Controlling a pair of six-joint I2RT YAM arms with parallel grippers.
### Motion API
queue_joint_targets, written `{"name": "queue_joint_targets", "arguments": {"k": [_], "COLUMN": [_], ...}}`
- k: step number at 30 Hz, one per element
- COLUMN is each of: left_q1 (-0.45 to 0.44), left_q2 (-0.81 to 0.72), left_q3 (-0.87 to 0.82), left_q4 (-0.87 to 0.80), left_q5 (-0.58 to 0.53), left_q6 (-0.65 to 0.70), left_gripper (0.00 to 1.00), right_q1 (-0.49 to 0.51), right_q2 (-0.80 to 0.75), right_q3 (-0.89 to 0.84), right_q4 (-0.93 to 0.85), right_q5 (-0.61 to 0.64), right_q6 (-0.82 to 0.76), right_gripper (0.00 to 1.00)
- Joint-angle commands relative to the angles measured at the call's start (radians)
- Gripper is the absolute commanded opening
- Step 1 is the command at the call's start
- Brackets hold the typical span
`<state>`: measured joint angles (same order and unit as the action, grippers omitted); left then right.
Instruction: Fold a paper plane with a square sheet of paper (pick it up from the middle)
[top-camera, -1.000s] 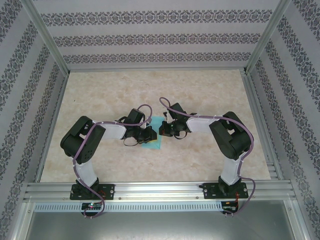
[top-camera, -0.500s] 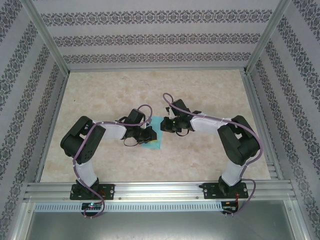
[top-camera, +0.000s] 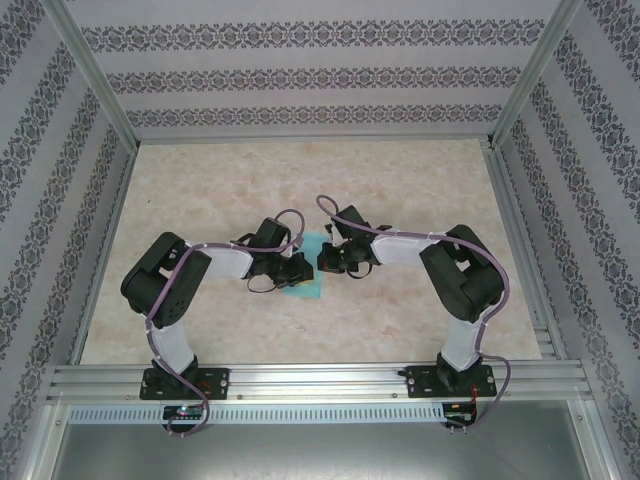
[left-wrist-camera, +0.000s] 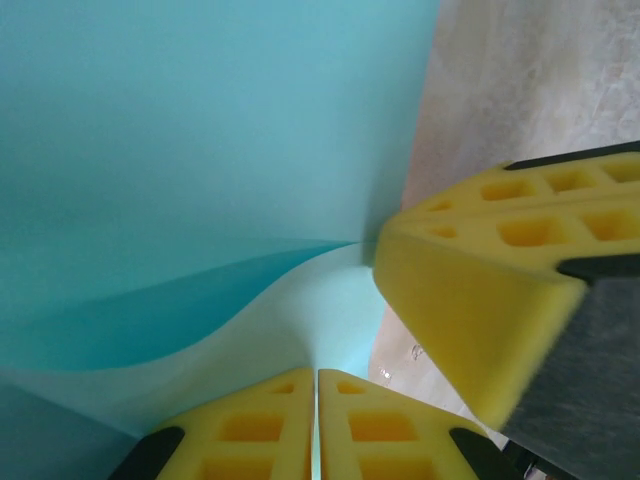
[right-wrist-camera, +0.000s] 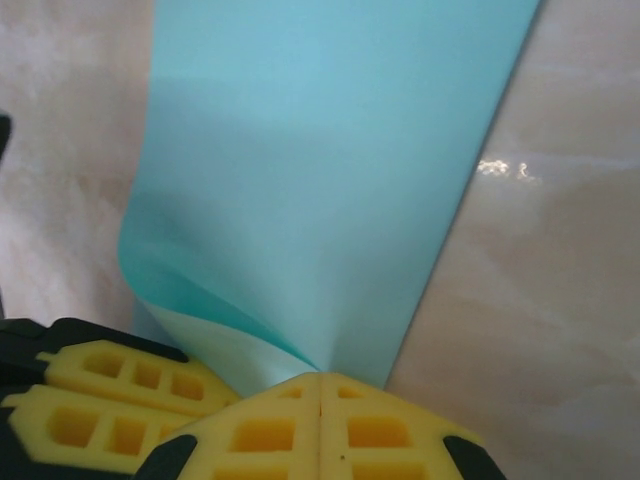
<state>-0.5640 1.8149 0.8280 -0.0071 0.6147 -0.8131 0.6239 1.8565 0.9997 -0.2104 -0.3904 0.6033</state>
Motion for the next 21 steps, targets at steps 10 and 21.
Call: {"name": "queue_joint_targets", "arguments": {"k": [10,21], "left_q1": [-0.01,-0.005], "left_q2": [-0.104,-0.064], "left_q3": [0.03,0.046], "left_q4": [-0.07,-0.094], "left_q5": [-0.091,-0.172], "left_q6": [0.007,0.004], "left_gripper": [0.13,0.13], "right_q1": [0.001,0.0], "right_q2": [0.075,0.101], "right_q3": [0.03,0.031], "right_q4": [-0.077,-0.093], "right_q5": [0.055,0.064], "right_q6": [-0.054,-0.075], "right_gripper": [0.04,0.04]}}
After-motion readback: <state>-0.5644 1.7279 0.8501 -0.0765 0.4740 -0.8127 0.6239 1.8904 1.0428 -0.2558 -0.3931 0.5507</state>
